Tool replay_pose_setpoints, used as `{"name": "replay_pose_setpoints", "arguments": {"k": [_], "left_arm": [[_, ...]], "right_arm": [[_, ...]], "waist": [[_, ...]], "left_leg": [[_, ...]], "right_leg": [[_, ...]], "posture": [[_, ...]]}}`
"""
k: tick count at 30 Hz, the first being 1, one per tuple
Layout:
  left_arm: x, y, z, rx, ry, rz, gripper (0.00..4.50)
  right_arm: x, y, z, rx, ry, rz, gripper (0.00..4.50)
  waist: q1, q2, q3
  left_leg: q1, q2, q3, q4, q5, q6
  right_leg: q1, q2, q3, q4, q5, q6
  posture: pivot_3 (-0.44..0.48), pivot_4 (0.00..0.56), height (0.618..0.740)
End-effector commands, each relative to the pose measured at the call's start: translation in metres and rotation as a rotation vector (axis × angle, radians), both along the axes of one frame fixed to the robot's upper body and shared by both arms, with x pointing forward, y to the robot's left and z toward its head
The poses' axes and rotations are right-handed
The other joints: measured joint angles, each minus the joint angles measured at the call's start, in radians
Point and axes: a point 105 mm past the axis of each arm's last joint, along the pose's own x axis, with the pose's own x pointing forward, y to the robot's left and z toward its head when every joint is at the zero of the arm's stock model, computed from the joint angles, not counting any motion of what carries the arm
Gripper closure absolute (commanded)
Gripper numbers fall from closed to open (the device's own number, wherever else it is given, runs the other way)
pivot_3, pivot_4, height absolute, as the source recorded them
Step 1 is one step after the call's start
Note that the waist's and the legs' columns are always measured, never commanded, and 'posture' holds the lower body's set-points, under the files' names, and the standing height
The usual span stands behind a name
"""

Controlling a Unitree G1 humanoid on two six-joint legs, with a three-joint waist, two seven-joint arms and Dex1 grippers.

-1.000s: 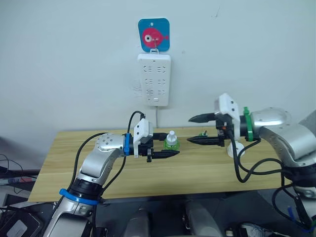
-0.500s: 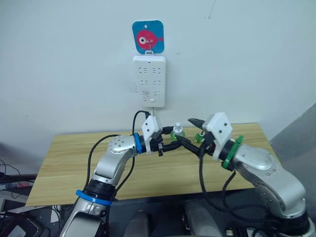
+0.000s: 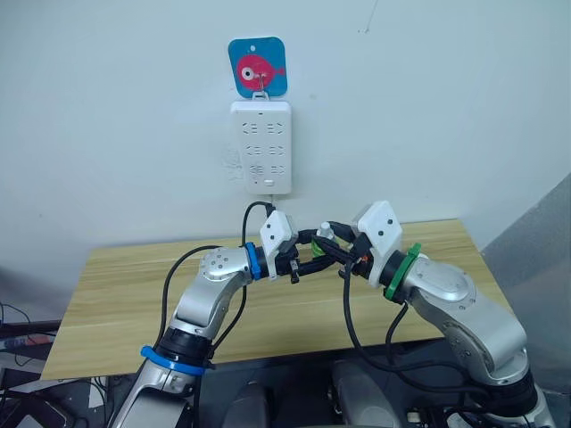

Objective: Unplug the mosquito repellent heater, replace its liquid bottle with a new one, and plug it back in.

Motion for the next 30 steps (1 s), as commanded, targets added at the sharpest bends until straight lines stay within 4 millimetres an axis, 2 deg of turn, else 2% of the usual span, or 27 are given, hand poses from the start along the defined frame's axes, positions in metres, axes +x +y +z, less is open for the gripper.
{"name": "replay_pose_setpoints", "arguments": {"k": [1, 6, 8, 12, 14, 16, 19, 21, 23, 25, 30], "left_arm": [[-0.011, -0.006, 0.018, -0.044, -0.048, -0.068, 2.23], [-0.023, 0.006, 0.013, 0.023, -0.05, -0.157, 2.23], [-0.025, 0.01, 0.012, 0.032, -0.046, -0.164, 2.23], [-0.029, 0.012, 0.012, 0.037, -0.044, -0.172, 2.23], [-0.028, 0.012, 0.013, 0.036, -0.044, -0.171, 2.23], [-0.028, 0.012, 0.013, 0.032, -0.044, -0.168, 2.23], [-0.028, 0.011, 0.013, 0.027, -0.042, -0.164, 2.23], [-0.027, 0.012, 0.012, 0.023, -0.039, -0.157, 2.23], [-0.024, 0.013, 0.012, 0.016, -0.035, -0.142, 2.23], [-0.023, 0.013, 0.011, 0.013, -0.034, -0.135, 2.23], [-0.02, 0.007, 0.012, -0.001, -0.042, -0.141, 2.23]], "right_arm": [[-0.011, 0.007, 0.005, -0.038, 0.023, 0.251, 3.48], [0.005, -0.013, 0.012, -0.252, 0.052, 0.582, 3.48], [0.002, -0.018, 0.015, -0.294, 0.103, 0.677, 3.48], [-0.006, -0.019, 0.024, -0.287, 0.166, 0.751, 3.48], [-0.003, -0.019, 0.026, -0.268, 0.157, 0.717, 3.48], [0.004, -0.021, 0.029, -0.259, 0.122, 0.657, 2.74], [0.007, -0.042, 0.038, -0.25, 0.081, 0.536, 1.75], [0.003, -0.051, 0.039, -0.253, 0.074, 0.496, 0.92], [-0.01, -0.061, 0.035, -0.259, 0.063, 0.437, 0.21], [-0.018, -0.061, 0.034, -0.243, 0.042, 0.39, 0.2], [-0.023, -0.025, 0.028, -0.117, -0.041, 0.258, 0.2]], "waist": [[0.0, 0.0, 0.0], [-0.002, 0.0, 0.0], [-0.002, 0.0, 0.0], [0.002, 0.0, 0.0], [0.002, 0.0, 0.0], [0.002, 0.0, 0.0], [0.006, 0.0, 0.0], [0.005, 0.0, 0.0], [0.006, 0.0, 0.0], [0.005, 0.0, 0.0], [-0.008, 0.002, -0.001]], "left_leg": [[0.0, 0.0, 0.0, 0.0, 0.0, 0.0], [0.002, 0.0, 0.002, 0.0, 0.0, 0.0], [0.003, 0.0, 0.003, -0.001, 0.0, 0.0], [0.001, 0.001, -0.001, -0.002, -0.001, 0.001], [0.0, 0.0, -0.001, -0.002, -0.001, 0.001], [0.001, 0.0, -0.001, -0.001, -0.001, 0.001], [0.001, -0.001, -0.001, -0.001, -0.001, 0.001], [0.0, -0.002, -0.001, -0.001, -0.001, 0.001], [0.0, -0.002, 0.0, -0.001, -0.001, 0.001], [-0.001, -0.002, -0.002, -0.001, -0.001, 0.001], [0.002, 0.0, 0.003, -0.001, -0.001, 0.001]], "right_leg": [[0.0, 0.0, 0.0, 0.0, 0.0, 0.0], [0.002, 0.001, 0.001, -0.002, 0.0, 0.0], [0.002, 0.002, 0.0, -0.002, 0.0, 0.0], [0.001, 0.001, -0.001, -0.002, 0.0, 0.0], [0.001, -0.001, -0.001, -0.002, -0.001, 0.0], [0.001, -0.005, -0.001, -0.002, -0.001, 0.0], [0.001, -0.006, -0.001, -0.002, -0.001, 0.0], [0.001, -0.006, -0.001, -0.002, -0.001, 0.001], [0.001, -0.007, -0.001, -0.002, -0.001, 0.001], [0.001, -0.008, -0.001, -0.003, -0.002, 0.002], [0.001, -0.004, 0.002, -0.001, -0.002, 0.002]], "posture": [[-0.204, 0.13, 0.733], [-0.182, 0.135, 0.733], [-0.178, 0.125, 0.733], [-0.177, 0.12, 0.733], [-0.183, 0.12, 0.733], [-0.196, 0.125, 0.733], [-0.205, 0.124, 0.733], [-0.209, 0.126, 0.733], [-0.215, 0.129, 0.733], [-0.22, 0.129, 0.733], [-0.228, 0.129, 0.733]]}}
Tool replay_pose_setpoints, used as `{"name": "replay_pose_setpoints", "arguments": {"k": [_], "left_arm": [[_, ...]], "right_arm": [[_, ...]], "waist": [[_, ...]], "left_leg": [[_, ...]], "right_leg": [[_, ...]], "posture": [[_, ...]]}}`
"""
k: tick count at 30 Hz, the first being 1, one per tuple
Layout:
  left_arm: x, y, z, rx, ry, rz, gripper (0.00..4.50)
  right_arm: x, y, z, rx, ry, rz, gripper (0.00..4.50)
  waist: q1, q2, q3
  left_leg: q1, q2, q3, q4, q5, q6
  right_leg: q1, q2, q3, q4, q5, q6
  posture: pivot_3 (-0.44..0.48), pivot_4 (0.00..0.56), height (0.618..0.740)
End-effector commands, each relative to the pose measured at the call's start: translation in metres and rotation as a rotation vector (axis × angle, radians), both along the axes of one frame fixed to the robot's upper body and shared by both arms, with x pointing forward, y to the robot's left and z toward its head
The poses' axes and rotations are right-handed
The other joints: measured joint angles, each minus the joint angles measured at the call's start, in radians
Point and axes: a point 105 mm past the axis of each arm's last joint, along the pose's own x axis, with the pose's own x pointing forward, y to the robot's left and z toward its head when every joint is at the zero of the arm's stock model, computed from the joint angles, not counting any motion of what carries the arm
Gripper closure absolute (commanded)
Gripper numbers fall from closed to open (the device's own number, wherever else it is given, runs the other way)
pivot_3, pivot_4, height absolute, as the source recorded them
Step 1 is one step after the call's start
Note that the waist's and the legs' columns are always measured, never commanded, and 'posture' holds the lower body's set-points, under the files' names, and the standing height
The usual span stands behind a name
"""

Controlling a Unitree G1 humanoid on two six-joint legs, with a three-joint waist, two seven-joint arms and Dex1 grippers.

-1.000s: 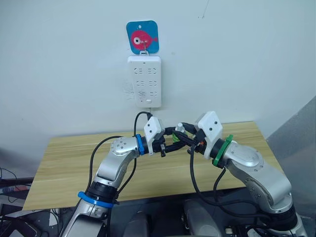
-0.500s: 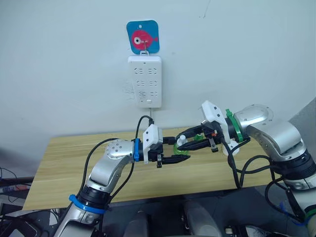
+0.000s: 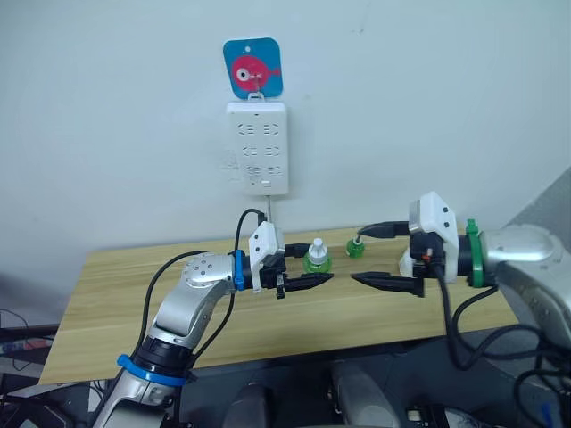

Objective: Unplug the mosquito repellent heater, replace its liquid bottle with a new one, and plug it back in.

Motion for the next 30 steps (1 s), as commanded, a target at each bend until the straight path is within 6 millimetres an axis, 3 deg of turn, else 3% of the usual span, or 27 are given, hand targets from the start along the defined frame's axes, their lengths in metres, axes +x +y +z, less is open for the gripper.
{"name": "replay_pose_setpoints", "arguments": {"k": [1, 5, 9, 14, 23, 25, 30], "left_arm": [[0.001, -0.004, 0.01, -0.022, -0.047, -0.01, 2.23], [0.0, -0.006, 0.009, -0.022, -0.053, -0.026, 2.23], [0.0, -0.006, 0.009, -0.019, -0.06, -0.033, 2.23], [0.0, -0.002, 0.008, -0.015, -0.062, -0.021, 2.23], [-0.003, -0.001, 0.005, -0.016, -0.058, -0.012, 2.23], [-0.003, 0.0, 0.004, -0.015, -0.058, -0.01, 2.23], [-0.001, 0.006, 0.002, -0.011, -0.059, -0.002, 2.23]], "right_arm": [[-0.003, 0.024, 0.004, 0.061, -0.079, -0.069, 0.2], [0.006, 0.044, -0.002, 0.094, -0.088, -0.108, 0.2], [0.02, 0.046, 0.001, 0.117, -0.103, -0.148, 0.2], [0.029, 0.022, 0.004, 0.097, -0.089, -0.182, 0.2], [0.01, -0.021, 0.0, -0.033, -0.008, -0.138, 0.2], [0.002, -0.018, 0.0, -0.036, 0.013, -0.101, 0.2], [-0.006, 0.011, 0.001, 0.007, 0.015, -0.032, 0.2]], "waist": [[-0.001, 0.0, 0.0], [0.0, 0.001, -0.001], [0.001, 0.001, -0.001], [0.006, 0.001, -0.001], [0.009, 0.001, -0.001], [0.007, 0.001, -0.002], [-0.001, 0.001, -0.007]], "left_leg": [[0.0, 0.0, 0.0, 0.0, 0.0, 0.0], [-0.001, 0.0, -0.001, 0.0, 0.0, 0.0], [-0.001, -0.001, -0.001, 0.0, 0.0, 0.0], [-0.002, -0.001, -0.001, 0.0, 0.0, 0.0], [-0.001, -0.001, 0.0, 0.0, 0.0, 0.0], [-0.001, -0.001, 0.0, 0.0, 0.0, 0.0], [-0.001, 0.0, 0.0, 0.0, 0.0, 0.0]], "right_leg": [[0.0, 0.004, 0.0, 0.0, -0.001, 0.001], [0.0, 0.004, 0.0, 0.0, -0.002, 0.004], [0.0, 0.003, 0.0, -0.001, 0.0, 0.0], [0.0, 0.003, 0.0, -0.001, 0.0, 0.0], [0.0, 0.003, 0.0, -0.001, 0.0, 0.0], [0.0, 0.003, 0.0, -0.001, 0.0, 0.0], [0.0, 0.005, 0.0, -0.001, 0.0, 0.0]], "posture": [[-0.231, 0.128, 0.733], [-0.229, 0.123, 0.733], [-0.223, 0.119, 0.733], [-0.216, 0.116, 0.733], [-0.203, 0.113, 0.733], [-0.205, 0.108, 0.733], [-0.232, 0.095, 0.733]]}}
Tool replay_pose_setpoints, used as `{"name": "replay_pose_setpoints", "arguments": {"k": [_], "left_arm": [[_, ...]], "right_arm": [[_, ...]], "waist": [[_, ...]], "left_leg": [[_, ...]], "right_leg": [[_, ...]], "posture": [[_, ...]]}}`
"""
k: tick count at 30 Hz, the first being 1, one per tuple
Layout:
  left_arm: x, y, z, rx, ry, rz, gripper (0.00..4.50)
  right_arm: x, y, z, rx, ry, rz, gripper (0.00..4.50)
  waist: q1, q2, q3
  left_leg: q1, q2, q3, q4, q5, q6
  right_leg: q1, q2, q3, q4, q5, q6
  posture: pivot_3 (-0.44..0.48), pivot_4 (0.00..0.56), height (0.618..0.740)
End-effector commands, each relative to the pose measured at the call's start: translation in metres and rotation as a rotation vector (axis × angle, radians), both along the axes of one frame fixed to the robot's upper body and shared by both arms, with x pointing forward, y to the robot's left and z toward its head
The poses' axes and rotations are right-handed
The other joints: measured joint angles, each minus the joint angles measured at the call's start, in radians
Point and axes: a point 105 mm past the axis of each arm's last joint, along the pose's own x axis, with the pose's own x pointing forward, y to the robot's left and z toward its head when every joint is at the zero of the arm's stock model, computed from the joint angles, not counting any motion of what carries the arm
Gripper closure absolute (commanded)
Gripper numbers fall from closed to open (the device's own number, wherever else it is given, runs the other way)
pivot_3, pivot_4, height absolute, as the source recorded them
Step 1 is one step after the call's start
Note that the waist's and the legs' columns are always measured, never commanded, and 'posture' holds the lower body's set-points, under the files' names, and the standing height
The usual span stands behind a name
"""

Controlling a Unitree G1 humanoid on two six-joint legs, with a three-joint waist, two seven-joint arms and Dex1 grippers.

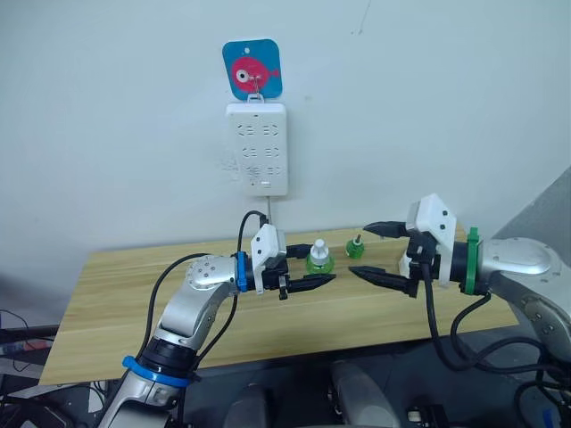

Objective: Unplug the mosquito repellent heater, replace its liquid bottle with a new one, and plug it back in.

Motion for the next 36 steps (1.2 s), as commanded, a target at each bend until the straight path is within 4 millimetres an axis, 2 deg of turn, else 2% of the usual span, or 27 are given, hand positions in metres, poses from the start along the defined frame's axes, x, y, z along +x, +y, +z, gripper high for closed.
{"name": "replay_pose_setpoints", "arguments": {"k": [1, 7, 12, 20, 24, 30, 32, 36], "left_arm": [[0.0, 0.003, 0.007, -0.01, -0.041, -0.003, 2.23], [-0.001, 0.0, 0.007, -0.011, -0.045, -0.009, 2.23], [-0.002, 0.0, 0.007, -0.01, -0.048, -0.01, 2.23], [-0.005, 0.0, 0.006, -0.009, -0.047, -0.007, 2.23], [-0.005, 0.0, 0.006, -0.008, -0.046, -0.007, 2.23], [-0.004, 0.0, 0.006, -0.006, -0.045, -0.006, 2.23], [-0.004, 0.0, 0.006, -0.005, -0.044, -0.007, 2.23], [-0.004, 0.0, 0.006, 0.0, -0.045, -0.015, 2.23]], "right_arm": [[-0.004, 0.021, 0.01, 0.032, -0.061, 0.042, 0.2], [0.003, 0.047, 0.009, 0.062, -0.075, 0.053, 0.2], [0.012, 0.055, 0.006, 0.078, -0.079, 0.046, 0.2], [0.027, 0.04, 0.006, 0.103, -0.054, -0.024, 0.2], [0.025, 0.016, 0.0, 0.032, -0.039, -0.046, 0.2], [0.014, -0.014, 0.005, -0.038, -0.015, -0.048, 0.2], [0.007, -0.015, 0.006, -0.05, -0.006, -0.017, 0.2], [-0.006, 0.009, 0.015, 0.014, -0.001, 0.063, 0.2]], "waist": [[-0.002, 0.0, -0.002], [-0.003, -0.001, -0.007], [0.002, -0.001, -0.008], [0.007, -0.001, -0.008], [0.009, -0.001, -0.008], [0.01, -0.001, -0.008], [0.01, -0.001, -0.008], [0.003, -0.001, -0.008]], "left_leg": [[0.0, 0.0, 0.0, 0.0, 0.0, 0.0], [-0.001, -0.001, -0.001, 0.0, 0.0, 0.0], [0.0, -0.001, -0.001, 0.0, 0.0, 0.0], [0.0, -0.001, -0.001, 0.0, 0.0, 0.0], [0.0, -0.001, -0.001, 0.0, 0.0, 0.0], [0.0, -0.001, 0.0, 0.0, 0.0, 0.0], [0.0, -0.001, 0.0, 0.0, 0.0, 0.0], [0.0, 0.0, 0.0, 0.0, 0.0, 0.0]], "right_leg": [[0.0, 0.0, 0.0, 0.0, 0.0, 0.0], [0.0, -0.001, 0.0, 0.0, 0.0, 0.0], [0.0, -0.001, 0.0, 0.0, 0.0, 0.0], [0.0, -0.001, 0.0, 0.0, 0.0, 0.0], [0.0, -0.002, 0.0, 0.0, 0.0, 0.0], [0.001, -0.002, 0.0, 0.0, 0.0, 0.0], [0.0, -0.001, 0.0, 0.0, 0.0, 0.0], [0.0, 0.0, 0.0, 0.0, 0.0, 0.0]], "posture": [[-0.231, 0.096, 0.733], [-0.214, 0.098, 0.733], [-0.193, 0.104, 0.733], [-0.188, 0.106, 0.733], [-0.191, 0.11, 0.733], [-0.198, 0.112, 0.733], [-0.2, 0.113, 0.733], [-0.202, 0.113, 0.733]]}}
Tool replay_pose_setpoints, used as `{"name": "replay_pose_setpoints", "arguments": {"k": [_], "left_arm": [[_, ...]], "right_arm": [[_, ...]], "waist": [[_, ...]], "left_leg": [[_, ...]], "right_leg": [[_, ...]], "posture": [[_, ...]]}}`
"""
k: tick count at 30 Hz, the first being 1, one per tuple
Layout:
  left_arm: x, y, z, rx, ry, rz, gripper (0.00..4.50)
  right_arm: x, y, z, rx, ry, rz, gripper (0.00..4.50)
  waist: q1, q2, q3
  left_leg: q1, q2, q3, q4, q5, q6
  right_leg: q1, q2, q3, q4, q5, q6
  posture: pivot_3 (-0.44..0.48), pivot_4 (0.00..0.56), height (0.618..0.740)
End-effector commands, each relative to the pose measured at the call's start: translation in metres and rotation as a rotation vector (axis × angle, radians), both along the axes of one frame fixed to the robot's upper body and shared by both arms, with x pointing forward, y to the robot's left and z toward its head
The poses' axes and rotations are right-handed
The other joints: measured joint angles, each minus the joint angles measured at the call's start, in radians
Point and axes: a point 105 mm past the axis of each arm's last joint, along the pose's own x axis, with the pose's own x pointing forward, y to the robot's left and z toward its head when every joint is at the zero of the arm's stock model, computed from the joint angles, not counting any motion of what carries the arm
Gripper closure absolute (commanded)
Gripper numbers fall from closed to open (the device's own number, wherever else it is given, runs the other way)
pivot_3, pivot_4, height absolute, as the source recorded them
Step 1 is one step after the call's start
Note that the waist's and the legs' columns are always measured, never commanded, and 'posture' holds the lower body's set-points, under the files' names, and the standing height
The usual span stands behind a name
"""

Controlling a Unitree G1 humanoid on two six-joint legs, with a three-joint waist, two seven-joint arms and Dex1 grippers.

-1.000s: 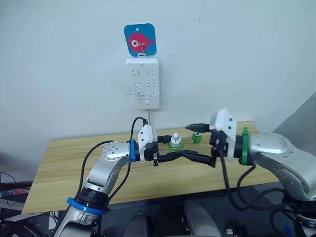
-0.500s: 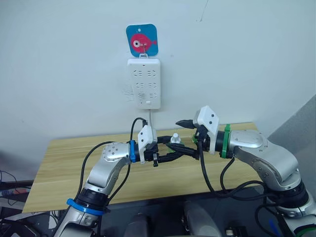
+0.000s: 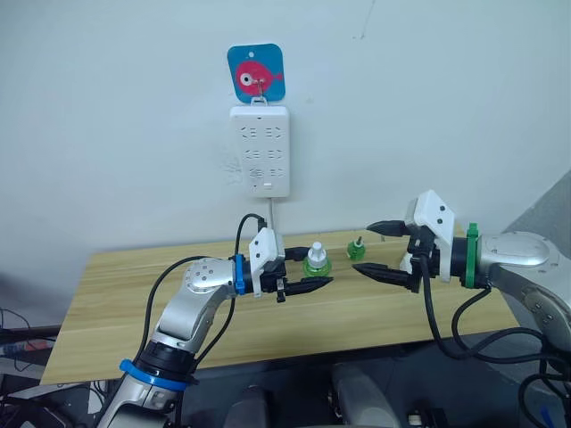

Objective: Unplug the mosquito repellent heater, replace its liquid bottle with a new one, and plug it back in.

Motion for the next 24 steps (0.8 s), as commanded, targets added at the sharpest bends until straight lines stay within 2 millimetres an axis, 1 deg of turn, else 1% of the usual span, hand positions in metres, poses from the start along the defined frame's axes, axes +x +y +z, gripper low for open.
{"name": "replay_pose_setpoints", "arguments": {"k": [1, 5, 10, 11, 13, 15, 20, 22, 24], "left_arm": [[-0.003, -0.002, 0.011, -0.014, -0.049, -0.027, 2.23], [-0.004, -0.003, 0.01, -0.011, -0.05, -0.033, 2.23], [-0.004, -0.003, 0.011, -0.008, -0.053, -0.039, 2.23], [-0.005, -0.003, 0.011, -0.009, -0.054, -0.039, 2.23], [-0.005, -0.004, 0.011, -0.009, -0.056, -0.039, 2.23], [-0.005, -0.004, 0.012, -0.01, -0.057, -0.038, 2.23], [-0.006, -0.004, 0.012, -0.011, -0.055, -0.036, 2.23], [-0.006, -0.004, 0.012, -0.011, -0.054, -0.035, 2.23], [-0.007, -0.004, 0.011, -0.01, -0.053, -0.035, 2.23]], "right_arm": [[-0.012, 0.024, 0.018, 0.067, -0.045, 0.083, 0.2], [-0.012, 0.043, 0.02, 0.109, -0.037, 0.112, 0.2], [-0.008, 0.054, 0.014, 0.115, -0.012, 0.136, 0.2], [-0.007, 0.055, 0.013, 0.116, -0.007, 0.138, 0.36], [-0.005, 0.057, 0.012, 0.118, 0.001, 0.141, 0.79], [-0.004, 0.058, 0.011, 0.119, 0.009, 0.147, 1.45], [-0.005, 0.059, 0.011, 0.124, 0.012, 0.161, 3.42], [-0.005, 0.059, 0.012, 0.127, 0.008, 0.166, 4.11], [-0.006, 0.06, 0.016, 0.14, -0.01, 0.169, 4.17]], "waist": [[-0.001, 0.0, 0.0], [0.001, 0.0, 0.0], [0.005, 0.0, 0.0], [0.005, 0.0, 0.0], [0.005, 0.0, 0.0], [0.005, 0.0, 0.0], [0.005, 0.0, 0.0], [0.005, 0.0, 0.0], [0.005, 0.0, 0.0]], "left_leg": [[0.0, 0.0, 0.0, 0.0, 0.0, 0.0], [0.0, 0.0, -0.001, 0.0, 0.0, 0.0], [-0.001, -0.001, -0.001, 0.0, 0.0, 0.0], [-0.001, -0.001, 0.0, 0.0, 0.0, 0.0], [0.0, -0.001, -0.001, 0.0, 0.0, 0.0], [0.0, -0.001, -0.001, 0.0, 0.0, 0.0], [-0.001, -0.001, -0.001, 0.0, 0.0, 0.0], [0.0, -0.001, -0.001, 0.0, 0.0, 0.0], [-0.001, -0.001, -0.001, 0.0, 0.0, 0.0]], "right_leg": [[0.0, 0.0, 0.0, 0.0, 0.0, 0.0], [0.0, 0.0, 0.0, 0.0, 0.0, 0.0], [0.0, -0.001, 0.0, 0.0, 0.0, 0.0], [0.0, -0.001, 0.0, 0.0, 0.0, 0.0], [0.0, -0.001, 0.0, 0.0, 0.0, 0.0], [0.0, -0.001, -0.001, 0.0, 0.0, 0.0], [0.0, -0.001, 0.0, 0.0, 0.0, 0.0], [0.0, -0.001, 0.0, 0.0, 0.0, 0.0], [0.0, -0.001, -0.001, 0.0, 0.0, 0.0]], "posture": [[-0.202, 0.113, 0.733], [-0.202, 0.113, 0.733], [-0.202, 0.113, 0.733], [-0.195, 0.115, 0.733], [-0.195, 0.115, 0.733], [-0.195, 0.115, 0.733], [-0.186, 0.117, 0.733], [-0.186, 0.117, 0.733], [-0.188, 0.119, 0.733]]}}
